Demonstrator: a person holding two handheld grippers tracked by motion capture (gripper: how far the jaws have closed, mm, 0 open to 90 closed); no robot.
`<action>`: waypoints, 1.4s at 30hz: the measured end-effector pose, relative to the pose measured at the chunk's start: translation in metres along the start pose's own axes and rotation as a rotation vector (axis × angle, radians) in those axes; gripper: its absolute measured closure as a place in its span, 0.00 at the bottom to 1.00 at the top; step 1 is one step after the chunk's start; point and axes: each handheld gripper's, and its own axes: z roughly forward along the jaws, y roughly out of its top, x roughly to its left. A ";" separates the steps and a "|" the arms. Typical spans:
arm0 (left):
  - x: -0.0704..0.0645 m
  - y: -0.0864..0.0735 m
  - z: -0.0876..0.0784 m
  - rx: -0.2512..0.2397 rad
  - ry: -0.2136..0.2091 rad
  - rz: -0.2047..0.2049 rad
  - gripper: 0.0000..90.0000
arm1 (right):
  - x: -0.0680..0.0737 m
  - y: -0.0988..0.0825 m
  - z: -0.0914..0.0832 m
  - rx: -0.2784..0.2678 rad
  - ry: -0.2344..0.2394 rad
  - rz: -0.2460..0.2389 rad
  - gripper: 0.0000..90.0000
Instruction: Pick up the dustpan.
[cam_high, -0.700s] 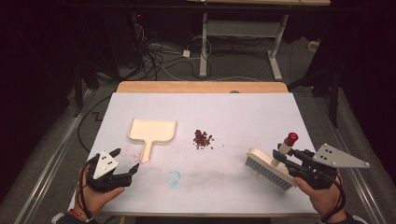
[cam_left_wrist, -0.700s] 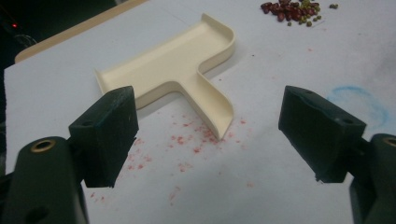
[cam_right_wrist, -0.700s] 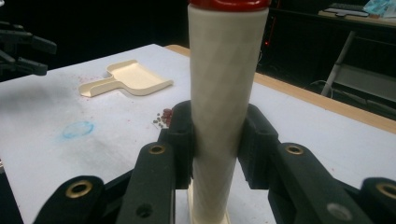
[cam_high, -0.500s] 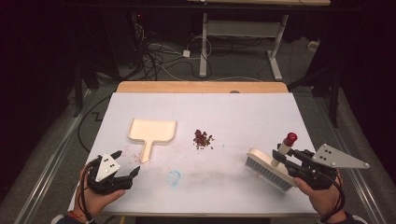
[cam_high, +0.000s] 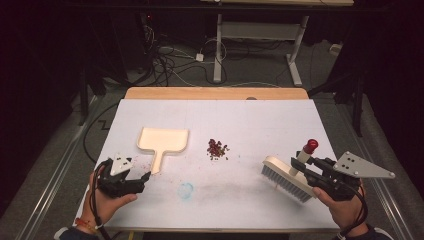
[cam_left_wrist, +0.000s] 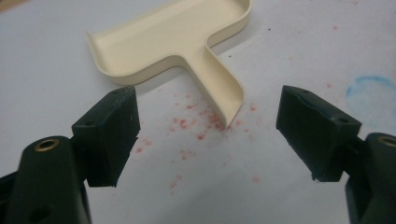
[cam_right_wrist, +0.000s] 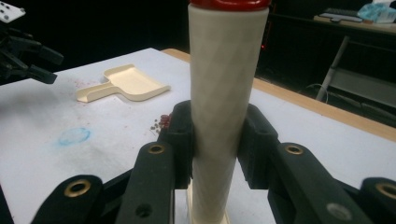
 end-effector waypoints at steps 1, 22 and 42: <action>0.001 0.005 0.004 0.023 -0.009 -0.008 0.23 | 0.000 0.000 0.001 0.004 -0.001 0.004 0.78; 0.015 0.037 0.092 0.235 -0.037 -0.166 0.40 | 0.004 0.001 0.000 -0.004 0.007 -0.005 0.78; 0.017 0.042 0.088 0.233 -0.047 -0.100 0.71 | 0.006 0.001 0.005 0.020 0.009 -0.020 0.78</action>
